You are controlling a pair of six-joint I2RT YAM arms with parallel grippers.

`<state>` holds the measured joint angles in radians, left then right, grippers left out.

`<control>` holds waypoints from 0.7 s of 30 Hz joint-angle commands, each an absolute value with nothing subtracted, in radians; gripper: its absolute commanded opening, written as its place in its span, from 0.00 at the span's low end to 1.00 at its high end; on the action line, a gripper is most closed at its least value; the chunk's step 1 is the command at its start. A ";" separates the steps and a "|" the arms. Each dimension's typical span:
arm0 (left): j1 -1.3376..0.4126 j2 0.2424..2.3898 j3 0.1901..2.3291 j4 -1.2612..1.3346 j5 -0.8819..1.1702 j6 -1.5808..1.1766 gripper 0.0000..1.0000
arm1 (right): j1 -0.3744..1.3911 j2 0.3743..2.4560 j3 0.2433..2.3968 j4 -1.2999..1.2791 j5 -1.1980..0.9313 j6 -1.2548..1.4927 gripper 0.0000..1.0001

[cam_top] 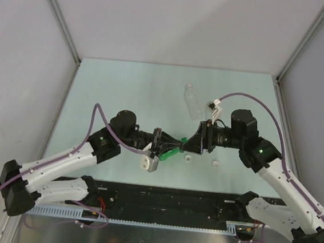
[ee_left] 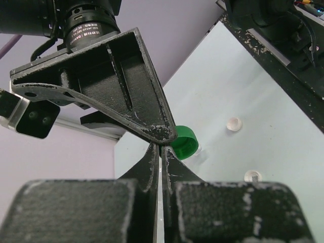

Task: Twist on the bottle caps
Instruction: Place the plastic bottle at the center of the board.

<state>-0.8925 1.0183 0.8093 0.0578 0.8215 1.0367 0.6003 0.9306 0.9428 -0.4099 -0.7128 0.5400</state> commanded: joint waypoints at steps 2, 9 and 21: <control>-0.903 1.026 0.834 0.117 0.841 0.990 0.00 | 0.608 0.938 0.984 -0.349 -0.707 0.544 0.65; -0.902 1.005 0.815 0.230 0.785 0.941 0.00 | 0.608 0.918 0.982 -0.302 -0.793 0.619 0.62; -0.910 0.975 0.794 0.303 0.770 0.947 0.00 | 0.606 0.890 0.982 -0.192 -0.816 0.713 0.56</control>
